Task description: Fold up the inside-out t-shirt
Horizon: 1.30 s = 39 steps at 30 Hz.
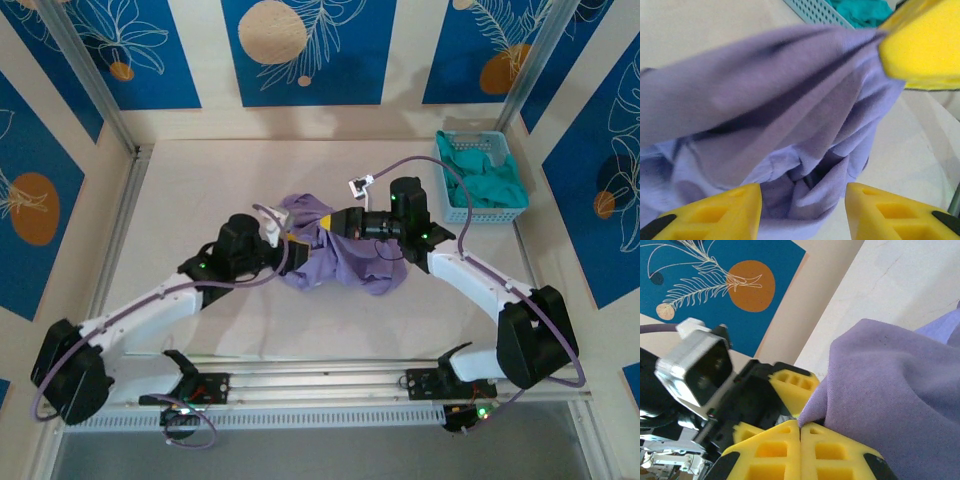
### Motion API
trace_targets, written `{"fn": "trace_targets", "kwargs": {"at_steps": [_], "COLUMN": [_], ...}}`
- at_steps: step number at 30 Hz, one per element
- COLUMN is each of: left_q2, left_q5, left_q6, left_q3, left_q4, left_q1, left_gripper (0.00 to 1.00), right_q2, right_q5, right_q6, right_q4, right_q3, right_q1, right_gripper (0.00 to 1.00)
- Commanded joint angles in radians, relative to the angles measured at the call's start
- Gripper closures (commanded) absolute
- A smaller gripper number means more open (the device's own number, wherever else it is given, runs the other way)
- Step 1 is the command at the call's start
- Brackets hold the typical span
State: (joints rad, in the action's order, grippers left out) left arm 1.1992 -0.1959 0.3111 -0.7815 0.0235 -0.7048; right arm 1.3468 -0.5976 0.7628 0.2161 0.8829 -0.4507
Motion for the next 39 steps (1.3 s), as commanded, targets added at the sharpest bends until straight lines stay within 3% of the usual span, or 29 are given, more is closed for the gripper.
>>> {"fn": "trace_targets", "kwargs": {"at_steps": [1, 12, 14, 16, 19, 22, 24, 33, 39], "left_q2": [0.047, 0.178, 0.197, 0.203, 0.158, 0.084, 0.048, -0.01, -0.02], "left_q5": [-0.061, -0.019, -0.04, -0.076, -0.2, -0.381, -0.438, -0.487, -0.503], "left_q6": [-0.007, -0.022, -0.023, -0.019, 0.046, 0.229, 0.314, 0.395, 0.403], "left_q3": [-0.052, -0.122, -0.137, -0.151, -0.141, -0.083, -0.065, -0.041, -0.016], "left_q4": [0.061, 0.089, 0.102, 0.103, 0.161, 0.371, 0.459, 0.502, 0.51], "left_q1": [-0.012, -0.011, -0.009, -0.007, 0.015, 0.053, 0.061, 0.092, 0.14], "left_gripper": [0.56, 0.73, 0.83, 1.0, 1.0, 1.0, 1.0, 1.0, 1.0], "right_q2": [0.0, -0.011, -0.011, -0.014, -0.023, -0.024, -0.026, -0.075, -0.205], "right_q5": [-0.031, -0.038, -0.043, -0.048, 0.004, 0.251, 0.339, 0.368, 0.204], "right_q6": [0.0, -0.013, -0.018, -0.038, -0.186, -0.389, -0.432, -0.484, -0.529], "right_q4": [-0.013, -0.027, -0.033, -0.065, -0.256, -0.541, -0.586, -0.613, -0.501], "right_q3": [0.021, 0.015, 0.024, 0.048, 0.157, 0.298, 0.323, 0.312, 0.137], "right_q1": [0.006, 0.018, 0.023, 0.038, 0.052, 0.014, -0.003, -0.009, -0.011], "right_gripper": [1.0, 1.0, 1.0, 1.0, 1.0, 1.0, 1.0, 0.88, 0.75]}}
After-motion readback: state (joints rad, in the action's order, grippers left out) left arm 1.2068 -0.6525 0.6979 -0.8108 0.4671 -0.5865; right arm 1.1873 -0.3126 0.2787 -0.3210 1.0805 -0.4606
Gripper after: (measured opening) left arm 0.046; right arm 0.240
